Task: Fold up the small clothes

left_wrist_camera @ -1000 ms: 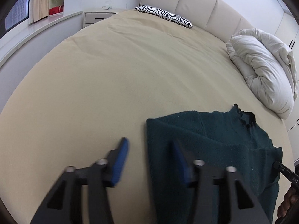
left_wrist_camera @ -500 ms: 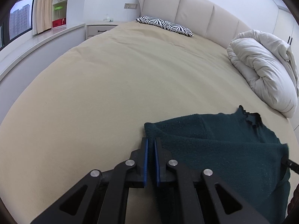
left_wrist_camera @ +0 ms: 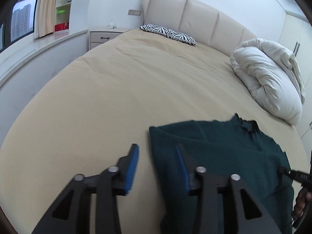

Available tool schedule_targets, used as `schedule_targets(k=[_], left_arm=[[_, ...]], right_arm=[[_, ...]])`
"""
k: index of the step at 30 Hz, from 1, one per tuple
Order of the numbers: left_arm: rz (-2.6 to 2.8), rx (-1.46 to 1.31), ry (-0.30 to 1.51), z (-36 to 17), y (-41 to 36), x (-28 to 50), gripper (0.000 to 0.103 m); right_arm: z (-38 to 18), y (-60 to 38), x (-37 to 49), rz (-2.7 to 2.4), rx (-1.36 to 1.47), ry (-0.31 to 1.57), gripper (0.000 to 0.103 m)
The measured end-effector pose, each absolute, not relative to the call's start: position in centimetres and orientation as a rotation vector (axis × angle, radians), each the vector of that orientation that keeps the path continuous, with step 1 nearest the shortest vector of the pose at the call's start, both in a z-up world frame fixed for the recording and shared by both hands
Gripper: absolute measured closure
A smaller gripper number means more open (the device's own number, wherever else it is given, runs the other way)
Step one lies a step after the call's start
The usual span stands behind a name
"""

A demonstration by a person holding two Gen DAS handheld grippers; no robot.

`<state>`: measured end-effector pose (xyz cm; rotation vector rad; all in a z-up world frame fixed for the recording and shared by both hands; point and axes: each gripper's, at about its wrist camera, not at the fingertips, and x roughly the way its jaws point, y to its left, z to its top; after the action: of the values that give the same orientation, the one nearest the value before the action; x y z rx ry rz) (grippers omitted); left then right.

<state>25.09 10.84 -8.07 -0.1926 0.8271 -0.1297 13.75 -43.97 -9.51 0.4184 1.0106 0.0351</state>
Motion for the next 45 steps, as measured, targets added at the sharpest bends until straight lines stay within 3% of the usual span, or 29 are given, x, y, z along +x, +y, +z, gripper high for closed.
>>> schedule_targets(k=[3, 6, 8, 10, 13, 21, 26, 28, 34, 35, 36, 38, 45], left_arm=[[-0.145, -0.131, 0.863, -8.5, 9.5, 23.6, 0.052], [-0.118, -0.026, 0.910, -10.1, 7.9, 22.7, 0.052], [-0.122, -0.036, 0.917, -10.8, 8.0, 22.6, 0.061], [-0.131, -0.050, 0.919, -10.9, 8.1, 22.6, 0.083], [-0.145, -0.036, 0.923, -10.9, 7.9, 22.5, 0.091], [-0.138, -0.021, 0.916, -11.7, 8.0, 22.1, 0.091], [-0.137, -0.037, 0.885, -10.9, 8.2, 21.6, 0.085], [-0.130, -0.067, 0.873, -10.1, 8.8, 20.8, 0.066], [-0.152, -0.116, 0.834, -7.3, 10.5, 15.9, 0.044], [-0.165, -0.131, 0.840, -7.1, 10.8, 14.9, 0.042], [-0.186, -0.153, 0.847, -6.8, 11.2, 13.3, 0.039], [-0.211, -0.182, 0.864, -6.7, 11.9, 11.0, 0.036], [-0.299, -0.379, 0.988, -8.5, 15.2, 1.6, 0.036]], right_arm=[[-9.4, -44.0, 12.8, 0.051, 0.438, 0.998, 0.085], [-10.5, -43.3, 12.8, 0.044, 0.407, 1.038, 0.085], [-10.9, -42.9, 12.9, 0.034, 0.386, 1.046, 0.086], [-10.9, -43.3, 12.4, 0.022, 0.381, 1.043, 0.092], [-10.7, -43.9, 12.2, -0.008, 0.389, 1.043, 0.099], [-11.9, -44.5, 12.8, -0.020, 0.431, 1.049, 0.101], [-11.5, -44.9, 12.4, -0.004, 0.479, 1.047, 0.097], [-10.6, -45.4, 11.3, -0.006, 0.518, 1.032, 0.095], [-6.3, -46.0, 5.6, 0.003, 0.491, 0.922, 0.093], [-5.8, -46.1, 4.6, 0.015, 0.494, 0.910, 0.082], [-5.0, -46.2, 2.7, 0.023, 0.497, 0.888, 0.062], [-4.1, -46.4, 0.1, 0.017, 0.503, 0.849, 0.036], [-3.5, -46.8, -9.9, 0.053, 0.521, 0.826, 0.034]])
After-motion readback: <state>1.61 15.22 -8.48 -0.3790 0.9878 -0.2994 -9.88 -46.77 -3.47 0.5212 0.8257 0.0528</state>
